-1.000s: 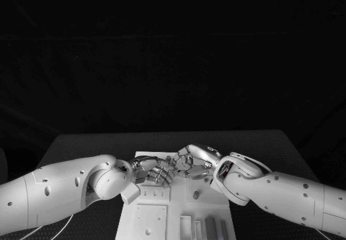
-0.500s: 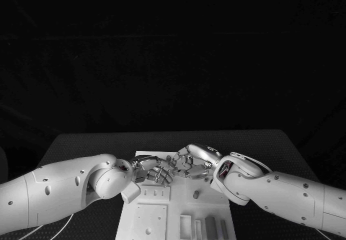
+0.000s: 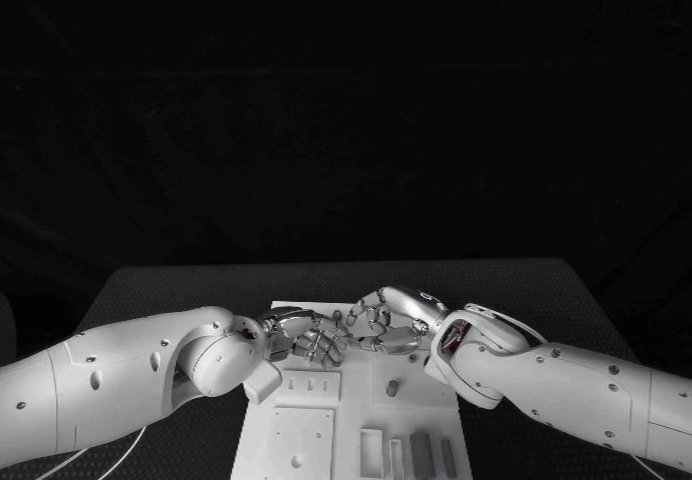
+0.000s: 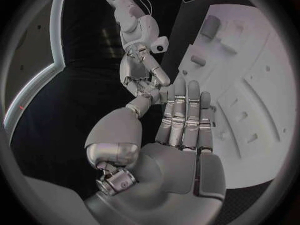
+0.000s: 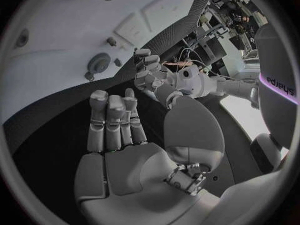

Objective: Assemble the parts on the task board

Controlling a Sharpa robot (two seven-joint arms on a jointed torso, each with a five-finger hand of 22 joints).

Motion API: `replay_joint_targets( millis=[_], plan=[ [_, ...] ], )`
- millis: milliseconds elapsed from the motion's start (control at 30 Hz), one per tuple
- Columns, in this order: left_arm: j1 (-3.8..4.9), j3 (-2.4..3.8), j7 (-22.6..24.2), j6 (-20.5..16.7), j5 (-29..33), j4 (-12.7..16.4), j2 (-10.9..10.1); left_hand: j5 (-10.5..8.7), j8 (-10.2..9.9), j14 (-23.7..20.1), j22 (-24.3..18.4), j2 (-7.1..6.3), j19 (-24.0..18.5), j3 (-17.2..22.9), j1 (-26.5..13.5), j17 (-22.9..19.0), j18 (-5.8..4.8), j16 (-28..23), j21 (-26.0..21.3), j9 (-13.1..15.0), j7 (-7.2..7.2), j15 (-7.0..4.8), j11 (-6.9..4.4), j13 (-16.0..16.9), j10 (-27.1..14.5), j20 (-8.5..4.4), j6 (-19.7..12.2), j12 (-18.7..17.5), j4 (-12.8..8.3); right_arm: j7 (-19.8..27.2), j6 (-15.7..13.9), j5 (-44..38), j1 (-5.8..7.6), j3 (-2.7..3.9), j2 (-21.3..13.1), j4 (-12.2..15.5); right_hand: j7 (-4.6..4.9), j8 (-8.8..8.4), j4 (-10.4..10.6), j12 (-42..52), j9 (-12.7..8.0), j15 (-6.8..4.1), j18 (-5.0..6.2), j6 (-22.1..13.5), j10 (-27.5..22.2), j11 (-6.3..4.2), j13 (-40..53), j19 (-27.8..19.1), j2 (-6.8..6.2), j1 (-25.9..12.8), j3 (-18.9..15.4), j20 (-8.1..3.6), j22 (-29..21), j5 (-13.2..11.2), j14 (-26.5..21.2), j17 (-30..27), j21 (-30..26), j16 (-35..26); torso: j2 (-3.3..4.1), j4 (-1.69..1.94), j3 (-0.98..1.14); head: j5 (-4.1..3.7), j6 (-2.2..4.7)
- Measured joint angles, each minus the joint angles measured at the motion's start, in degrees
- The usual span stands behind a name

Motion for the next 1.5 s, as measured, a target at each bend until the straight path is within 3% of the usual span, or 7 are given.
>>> replay_joint_targets(
  millis=[367, 467, 533, 600, 833, 1067, 1500],
  plan=[
    [0.00, 0.02, -0.22, -2.05, -2.78, -0.57, -0.51, 0.18, -0.01, 0.99, -0.01, 0.00, 0.19, -0.23, 0.00, -0.35, 0.00, 0.22, 0.55, 0.03, 0.13, -0.47, 0.15, -0.56, 1.20, -0.19, 0.69, -0.89, -0.42, 1.52, -1.89, 6.12, 0.10, 0.19, -2.34, -2.02, 1.30, -2.46, 0.65, -0.06, -1.09, 2.15, 0.00, -4.57, -2.88, 1.81, -0.81, -1.92, -1.47, -4.12, -5.30, 1.32, 0.02, 6.18, -2.17, -0.22, -1.29, -0.44, 0.00, 0.00, 0.05, 0.14, -0.07],
    [0.03, 0.04, -0.41, -2.25, -5.99, -0.57, -1.00, 0.17, -0.02, 1.32, -0.01, 0.00, 0.40, -0.17, 0.00, -0.35, 0.00, 0.27, 0.55, 0.03, 0.23, -0.37, -0.44, -0.57, 2.23, -0.40, 0.79, -0.89, -0.47, 2.21, -2.21, 10.45, 0.61, 0.90, -2.48, -4.52, 1.54, -2.46, 1.01, -0.06, -1.09, 2.44, -0.01, -5.03, -3.53, 2.20, -1.12, -2.35, -1.51, -5.00, -6.58, 1.51, 0.02, 7.19, -2.90, -0.31, -1.76, -0.68, -0.01, -0.02, 0.06, 0.21, -0.05],
    [0.18, 0.04, -0.60, -2.25, -9.50, -0.51, -1.38, 0.16, -0.02, 1.49, -0.01, 0.00, 0.40, -0.32, 0.00, -0.35, 0.00, 0.66, 0.84, 0.04, 0.43, -0.56, -0.44, -0.63, 2.40, -0.40, 0.99, -1.02, -0.64, 2.57, -2.45, 13.19, 0.74, 2.50, -2.09, -7.07, 1.83, -2.84, 1.23, -0.69, -1.09, 2.64, -0.03, -6.14, -4.68, 2.32, -1.73, -3.04, -1.51, -5.00, -6.79, 1.63, 0.01, 7.19, -3.95, -0.59, -2.43, -1.28, -0.04, -0.07, 0.06, 0.41, -0.01],
    [0.45, 0.01, -0.81, -2.24, -12.62, -0.46, -1.49, 0.04, -0.25, 1.49, -0.01, 0.00, 0.40, -0.29, 0.00, -0.35, 0.01, 0.66, 0.85, 0.04, 0.43, -0.56, -0.50, -0.69, 2.50, -0.40, 0.99, -1.29, -0.66, 2.84, -2.69, 15.06, 1.17, 3.22, -1.90, -9.21, 1.94, -2.97, 1.23, -0.88, -1.09, 2.68, -0.05, -6.44, -4.91, 2.43, -2.01, -3.05, -1.51, -5.00, -6.79, 1.63, 0.01, 7.41, -4.15, -0.71, -2.44, -1.31, -0.09, -0.14, 0.05, 0.60, 0.03],
    [1.98, -0.27, -2.34, -2.68, -24.57, 0.86, -2.33, -0.41, -0.54, 1.78, -0.01, -0.69, 1.08, -0.25, 0.70, -0.33, 0.00, 1.15, 1.49, 0.07, 0.34, -0.85, -0.44, -0.69, 2.93, -0.64, 1.09, -1.29, -0.71, 3.37, -2.93, 22.27, 2.67, 3.38, 0.14, -17.45, 2.02, -2.77, 1.39, -0.88, -0.82, 2.76, -0.11, -6.53, -4.91, 2.43, -2.56, -3.16, -0.62, -4.72, -6.95, 1.75, 0.01, 8.37, -4.22, -0.92, -2.68, -1.32, -0.53, -0.11, 0.09, 1.16, -0.41],
    [3.42, -0.50, -7.71, -3.74, -33.34, 3.90, -3.81, 0.06, -0.84, 2.32, -0.02, -0.82, 1.13, -0.28, 1.42, -0.01, 0.00, 2.15, 1.97, 0.09, 0.52, -0.98, -0.25, -0.52, 3.24, -0.70, 1.32, -1.29, -0.75, 3.45, -1.34, 27.95, 3.78, 3.41, 3.64, -23.79, 3.57, -2.15, 1.14, -4.73, -0.37, 2.87, -0.11, -8.04, -6.69, 2.55, -7.68, -6.33, 1.09, -5.25, -7.19, 3.88, -2.27, 8.59, -7.02, -5.61, -7.69, -6.47, -1.03, -0.03, 0.40, 2.46, -1.76],
    [3.78, -3.36, -20.24, -4.63, -43.48, 8.66, -4.00, 4.98, -0.99, 3.98, -0.02, -1.26, 2.26, -0.72, 1.88, 0.91, 0.00, 5.77, 4.42, 0.10, 0.94, -2.63, -0.13, 2.88, 3.94, -1.21, 2.11, 1.60, -1.19, 3.48, 0.40, 32.08, 4.74, 3.39, 6.59, -28.79, 3.70, -1.50, 0.27, -8.47, -0.15, 3.31, 0.76, -8.17, -7.37, 3.05, -14.15, -8.57, 1.76, -5.47, -7.73, 5.71, -4.55, 8.80, -8.85, -10.53, -12.57, -10.47, -1.53, -0.34, 0.98, 2.95, -3.46]
  ],
)
